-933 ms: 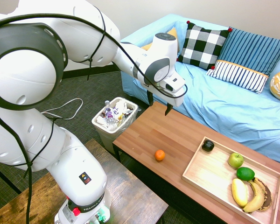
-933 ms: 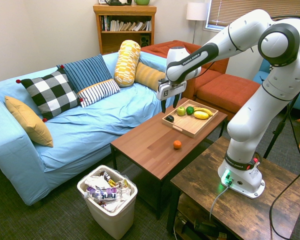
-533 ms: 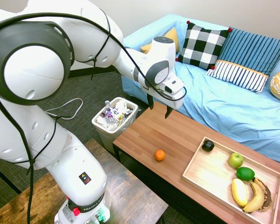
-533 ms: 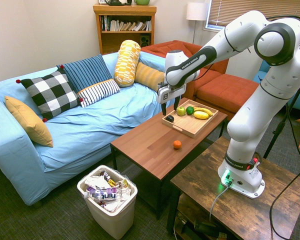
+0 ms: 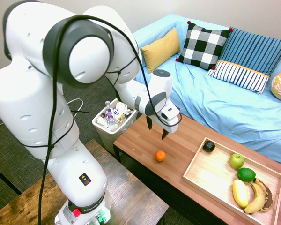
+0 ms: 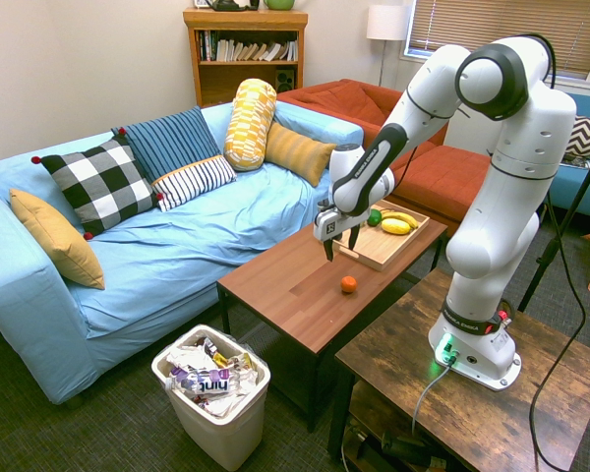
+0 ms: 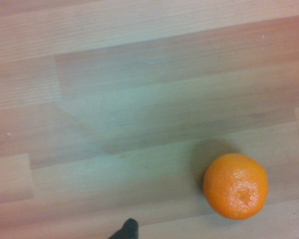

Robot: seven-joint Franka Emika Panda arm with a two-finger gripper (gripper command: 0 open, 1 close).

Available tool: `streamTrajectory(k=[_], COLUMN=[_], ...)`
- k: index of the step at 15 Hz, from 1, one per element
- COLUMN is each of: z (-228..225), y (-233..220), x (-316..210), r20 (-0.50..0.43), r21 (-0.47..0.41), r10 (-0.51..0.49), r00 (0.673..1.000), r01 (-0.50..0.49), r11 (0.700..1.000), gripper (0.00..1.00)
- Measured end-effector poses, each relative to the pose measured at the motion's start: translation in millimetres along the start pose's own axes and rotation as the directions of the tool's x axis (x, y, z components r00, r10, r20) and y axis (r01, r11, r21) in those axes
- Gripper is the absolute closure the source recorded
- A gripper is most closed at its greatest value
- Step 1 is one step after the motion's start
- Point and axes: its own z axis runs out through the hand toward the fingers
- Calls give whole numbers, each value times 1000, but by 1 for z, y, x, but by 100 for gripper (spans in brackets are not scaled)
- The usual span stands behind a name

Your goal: Put the tangerine in the tray

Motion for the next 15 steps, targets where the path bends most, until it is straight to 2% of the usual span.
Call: streamTrajectory(k=[13, 14, 15], z=[121, 125, 128], y=[20, 20, 19], x=[9, 12, 15], r20=[19, 19, 16], r21=[-80, -78, -72], r10=[72, 75, 79], r00=[997, 997, 997], r01=[-70, -74, -78], r11=[994, 994, 994], gripper=[0, 100, 100])
